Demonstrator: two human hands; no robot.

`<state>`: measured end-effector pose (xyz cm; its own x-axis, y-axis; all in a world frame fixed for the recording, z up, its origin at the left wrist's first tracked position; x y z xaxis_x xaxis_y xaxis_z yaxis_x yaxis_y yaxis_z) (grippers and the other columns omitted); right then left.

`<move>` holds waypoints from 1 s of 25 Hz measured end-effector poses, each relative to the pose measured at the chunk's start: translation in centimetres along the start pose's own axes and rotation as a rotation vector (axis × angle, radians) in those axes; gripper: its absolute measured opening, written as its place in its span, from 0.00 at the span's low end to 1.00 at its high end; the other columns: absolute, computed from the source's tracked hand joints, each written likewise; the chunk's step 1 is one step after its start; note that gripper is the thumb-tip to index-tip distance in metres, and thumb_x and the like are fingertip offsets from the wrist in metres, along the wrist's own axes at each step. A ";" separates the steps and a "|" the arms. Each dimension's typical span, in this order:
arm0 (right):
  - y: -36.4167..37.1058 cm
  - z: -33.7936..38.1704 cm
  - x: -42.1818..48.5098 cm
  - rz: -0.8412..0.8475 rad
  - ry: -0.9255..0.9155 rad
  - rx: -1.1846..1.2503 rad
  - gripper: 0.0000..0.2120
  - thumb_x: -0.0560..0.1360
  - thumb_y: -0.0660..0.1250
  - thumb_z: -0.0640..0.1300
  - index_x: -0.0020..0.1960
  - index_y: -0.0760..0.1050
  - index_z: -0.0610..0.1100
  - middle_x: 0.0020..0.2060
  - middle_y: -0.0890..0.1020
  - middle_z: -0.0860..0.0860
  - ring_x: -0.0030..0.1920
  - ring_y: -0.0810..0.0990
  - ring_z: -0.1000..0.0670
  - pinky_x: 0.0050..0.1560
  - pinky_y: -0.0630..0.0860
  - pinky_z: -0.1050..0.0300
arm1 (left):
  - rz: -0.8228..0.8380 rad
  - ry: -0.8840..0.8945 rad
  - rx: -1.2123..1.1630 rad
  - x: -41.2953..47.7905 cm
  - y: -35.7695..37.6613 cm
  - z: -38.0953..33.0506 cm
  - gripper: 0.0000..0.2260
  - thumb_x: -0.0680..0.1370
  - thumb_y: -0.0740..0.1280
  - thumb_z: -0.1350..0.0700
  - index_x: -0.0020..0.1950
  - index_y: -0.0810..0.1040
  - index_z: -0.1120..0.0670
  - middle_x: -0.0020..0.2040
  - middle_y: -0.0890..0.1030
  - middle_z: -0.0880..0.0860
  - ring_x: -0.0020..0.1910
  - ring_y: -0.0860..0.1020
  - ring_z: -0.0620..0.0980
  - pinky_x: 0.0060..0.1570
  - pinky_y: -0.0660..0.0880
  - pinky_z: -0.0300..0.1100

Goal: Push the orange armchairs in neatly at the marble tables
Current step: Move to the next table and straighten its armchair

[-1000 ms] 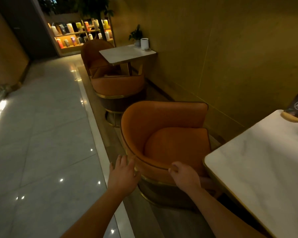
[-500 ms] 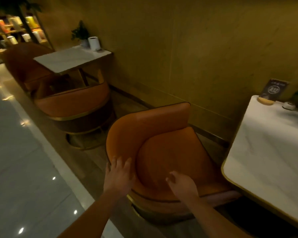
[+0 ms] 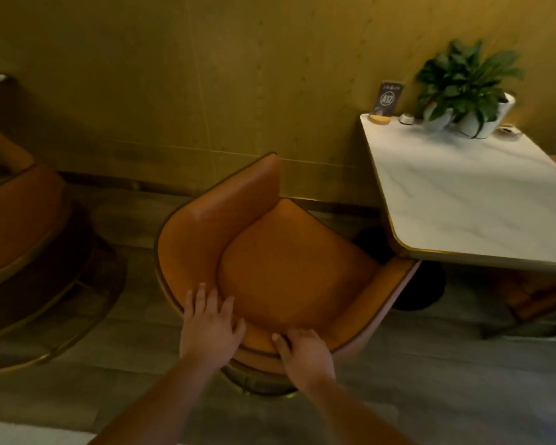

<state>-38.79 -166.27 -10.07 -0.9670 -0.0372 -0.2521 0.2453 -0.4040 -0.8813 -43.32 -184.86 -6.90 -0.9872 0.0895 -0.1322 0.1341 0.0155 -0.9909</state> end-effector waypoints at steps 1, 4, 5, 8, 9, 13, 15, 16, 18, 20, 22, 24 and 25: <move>0.2 0.2 0.2 -0.028 0.015 -0.002 0.23 0.82 0.47 0.63 0.55 0.77 0.51 0.52 0.82 0.51 0.56 0.76 0.47 0.56 0.72 0.50 | -0.017 -0.006 -0.019 0.3 0.1 0.1 0.35 0.75 0.43 0.33 0.74 0.71 0.47 0.76 0.68 0.58 0.79 0.56 0.62 0.77 0.45 0.62; 0.4 1.2 0.6 -0.103 0.023 -0.059 0.26 0.82 0.43 0.60 0.53 0.77 0.52 0.50 0.82 0.52 0.53 0.77 0.48 0.55 0.72 0.50 | -0.053 -0.052 -0.034 0.6 0.1 0.3 0.32 0.76 0.47 0.34 0.69 0.76 0.46 0.75 0.71 0.56 0.78 0.58 0.62 0.76 0.48 0.63; 0.4 1.5 0.7 -0.145 0.012 -0.083 0.27 0.81 0.41 0.60 0.51 0.77 0.52 0.49 0.82 0.53 0.52 0.78 0.48 0.54 0.72 0.50 | -0.067 -0.054 -0.034 0.6 0.0 0.2 0.31 0.75 0.48 0.34 0.68 0.78 0.45 0.74 0.72 0.56 0.77 0.59 0.62 0.76 0.50 0.64; 0.2 1.7 1.1 -0.214 -0.002 -0.095 0.27 0.80 0.39 0.58 0.49 0.76 0.53 0.49 0.81 0.54 0.51 0.77 0.50 0.54 0.73 0.53 | -0.103 -0.070 -0.008 0.7 -0.3 0.1 0.27 0.75 0.52 0.35 0.66 0.79 0.43 0.74 0.73 0.53 0.77 0.60 0.61 0.75 0.49 0.64; 0.3 1.6 1.4 -0.219 0.007 -0.086 0.26 0.81 0.40 0.57 0.50 0.76 0.53 0.49 0.81 0.54 0.51 0.77 0.50 0.53 0.74 0.54 | -0.120 -0.065 -0.002 1.0 -0.3 0.1 0.26 0.75 0.53 0.35 0.65 0.79 0.42 0.73 0.73 0.52 0.76 0.61 0.61 0.75 0.49 0.64; 0.5 2.6 3.4 -0.270 0.005 -0.011 0.25 0.81 0.39 0.54 0.53 0.74 0.52 0.49 0.80 0.52 0.48 0.77 0.49 0.50 0.73 0.53 | -0.133 -0.006 0.030 3.7 -0.6 0.7 0.26 0.75 0.51 0.34 0.68 0.75 0.40 0.75 0.70 0.51 0.77 0.59 0.59 0.75 0.49 0.64; 0.9 3.2 5.5 -0.299 0.009 0.008 0.25 0.80 0.37 0.53 0.52 0.73 0.52 0.48 0.80 0.52 0.44 0.74 0.50 0.45 0.69 0.53 | -0.122 0.010 0.040 6.3 -1.0 1.6 0.28 0.76 0.50 0.32 0.72 0.71 0.39 0.77 0.66 0.50 0.78 0.56 0.58 0.75 0.47 0.63; 1.0 3.7 6.8 -0.311 0.008 0.003 0.24 0.80 0.37 0.52 0.51 0.72 0.52 0.46 0.80 0.52 0.41 0.72 0.51 0.43 0.67 0.54 | -0.121 0.022 0.048 7.9 -1.2 2.2 0.29 0.76 0.49 0.32 0.72 0.70 0.39 0.78 0.65 0.50 0.78 0.56 0.58 0.75 0.47 0.63; 0.5 5.5 9.2 -0.306 0.018 -0.059 0.22 0.81 0.38 0.52 0.49 0.71 0.52 0.45 0.79 0.52 0.41 0.73 0.51 0.43 0.69 0.54 | -0.128 0.056 0.060 10.9 -1.7 3.5 0.29 0.75 0.50 0.32 0.73 0.70 0.39 0.78 0.65 0.50 0.78 0.56 0.58 0.76 0.47 0.62; -0.5 7.0 11.0 -0.293 0.033 -0.040 0.21 0.83 0.42 0.51 0.52 0.73 0.51 0.48 0.80 0.52 0.47 0.77 0.49 0.48 0.74 0.52 | -0.137 0.102 0.071 13.4 -2.1 4.5 0.28 0.75 0.51 0.32 0.72 0.72 0.39 0.77 0.67 0.50 0.78 0.57 0.58 0.75 0.48 0.63; -1.0 8.2 13.4 -0.248 0.071 -0.032 0.18 0.84 0.47 0.49 0.55 0.75 0.47 0.51 0.79 0.49 0.52 0.78 0.46 0.54 0.75 0.49 | -0.125 0.151 0.064 16.5 -2.6 5.3 0.28 0.75 0.51 0.33 0.72 0.71 0.40 0.77 0.67 0.51 0.78 0.57 0.59 0.75 0.48 0.63; -1.0 8.5 15.7 -0.243 0.142 0.003 0.17 0.83 0.48 0.50 0.54 0.74 0.48 0.50 0.79 0.50 0.50 0.77 0.48 0.54 0.75 0.50 | -0.111 0.189 0.065 19.2 -3.0 6.0 0.28 0.75 0.51 0.33 0.72 0.70 0.40 0.77 0.66 0.52 0.78 0.57 0.59 0.75 0.47 0.63; -1.1 8.4 16.9 -0.258 0.187 0.030 0.16 0.83 0.48 0.52 0.52 0.74 0.50 0.48 0.79 0.52 0.48 0.76 0.50 0.53 0.75 0.52 | -0.108 0.205 0.060 20.4 -3.3 6.1 0.28 0.75 0.51 0.33 0.73 0.70 0.41 0.78 0.66 0.51 0.78 0.57 0.59 0.75 0.46 0.63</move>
<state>-55.94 -174.11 -10.03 -0.9669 0.2374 -0.0936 -0.0110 -0.4053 -0.9141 -64.42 -189.15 -6.51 -0.9566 0.2906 -0.0232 0.0173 -0.0227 -0.9996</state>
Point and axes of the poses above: each hand's wrist, its own x-axis towards the middle knuckle, its own y-axis out of the palm, z = x × y, the point moved 10 cm from there along x, towards the middle knuckle
